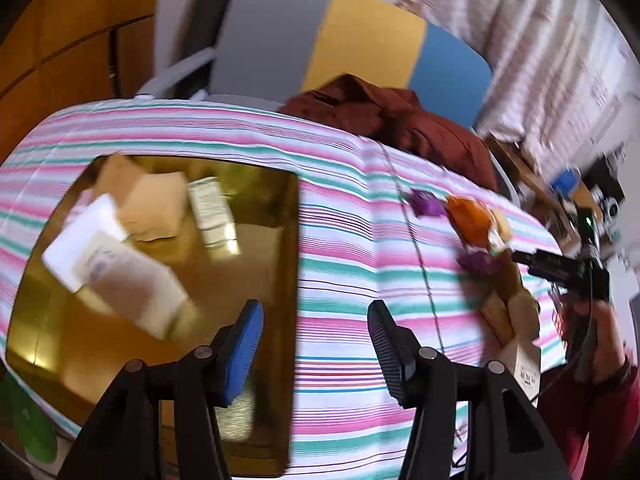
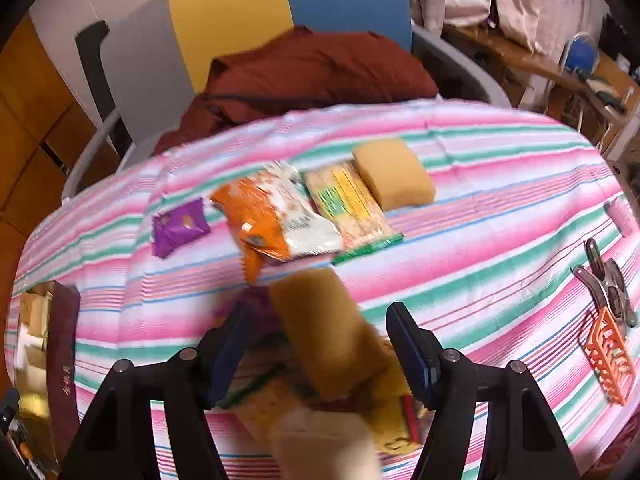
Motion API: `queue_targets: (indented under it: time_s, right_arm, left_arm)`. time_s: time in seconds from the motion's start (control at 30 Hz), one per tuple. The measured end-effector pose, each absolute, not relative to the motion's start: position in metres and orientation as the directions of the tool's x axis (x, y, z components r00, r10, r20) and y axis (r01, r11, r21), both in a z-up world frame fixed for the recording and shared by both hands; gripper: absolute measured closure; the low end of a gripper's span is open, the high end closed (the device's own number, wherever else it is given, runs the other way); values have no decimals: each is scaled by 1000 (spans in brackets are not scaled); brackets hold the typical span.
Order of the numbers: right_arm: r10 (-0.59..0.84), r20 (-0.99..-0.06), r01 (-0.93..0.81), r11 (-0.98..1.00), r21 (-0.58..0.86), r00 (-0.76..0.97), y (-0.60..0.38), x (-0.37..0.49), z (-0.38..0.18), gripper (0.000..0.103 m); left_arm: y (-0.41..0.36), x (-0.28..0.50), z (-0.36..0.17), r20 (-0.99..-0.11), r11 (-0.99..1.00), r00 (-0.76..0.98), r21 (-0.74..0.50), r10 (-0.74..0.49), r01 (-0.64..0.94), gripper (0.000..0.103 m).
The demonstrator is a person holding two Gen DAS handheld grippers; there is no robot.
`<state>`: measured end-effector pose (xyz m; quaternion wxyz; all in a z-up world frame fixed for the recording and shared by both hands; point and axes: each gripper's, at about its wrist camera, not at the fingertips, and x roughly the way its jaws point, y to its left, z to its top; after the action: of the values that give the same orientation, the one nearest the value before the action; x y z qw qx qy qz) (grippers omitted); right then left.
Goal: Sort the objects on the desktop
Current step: 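Grasp the tan sponge on the cloth with the right tool, then grasp the purple snack packet with the left tool while the right holds the tan sponge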
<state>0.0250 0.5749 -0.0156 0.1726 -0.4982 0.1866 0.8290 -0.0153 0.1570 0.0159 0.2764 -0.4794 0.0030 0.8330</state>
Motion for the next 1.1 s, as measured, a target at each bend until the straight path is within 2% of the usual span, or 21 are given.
queue_targets:
  time_s: [0.2,0.33,0.5,0.57,0.63,0.77,0.9,1.1]
  right_arm:
    - [-8,-908,-476,-850,227,-418,582,26,-42,30]
    - [1,-915,-473,-856,208,-404,579,24,-46,30]
    - [11,-926,-463,-868,177,-376,576,23,-52,36]
    - [35,-930,-446,-883,143,-366,572,22,-51,45]
    - [53,-930,-423,-899,115,-365,567,22,-50,47]
    - [-3,-919,-348,-925,152,-393,552,18,-48,49]
    - [-108,-892,-273,-930,247,-439,538,14,-44,50]
    - [-20,-901,-361,-912,194,-434,554,17,-40,49]
  left_arm:
    - [187,-4,15,-811,-819,-353,-246,467,-518,48]
    - [200,0,7,-825,-808,-326,-238,461,-540,48]
    - [212,0,-7,-846,-803,-279,-254,454,-539,48]
    - [219,0,-12,-854,-800,-262,-255,450,-543,48]
    - [223,0,-15,-858,-798,-254,-255,447,-545,48]
    - [233,-1,-22,-864,-797,-236,-261,445,-545,48]
    - [242,-4,-26,-871,-797,-235,-247,432,-551,48]
    - [269,-11,-33,-877,-791,-227,-234,422,-565,47]
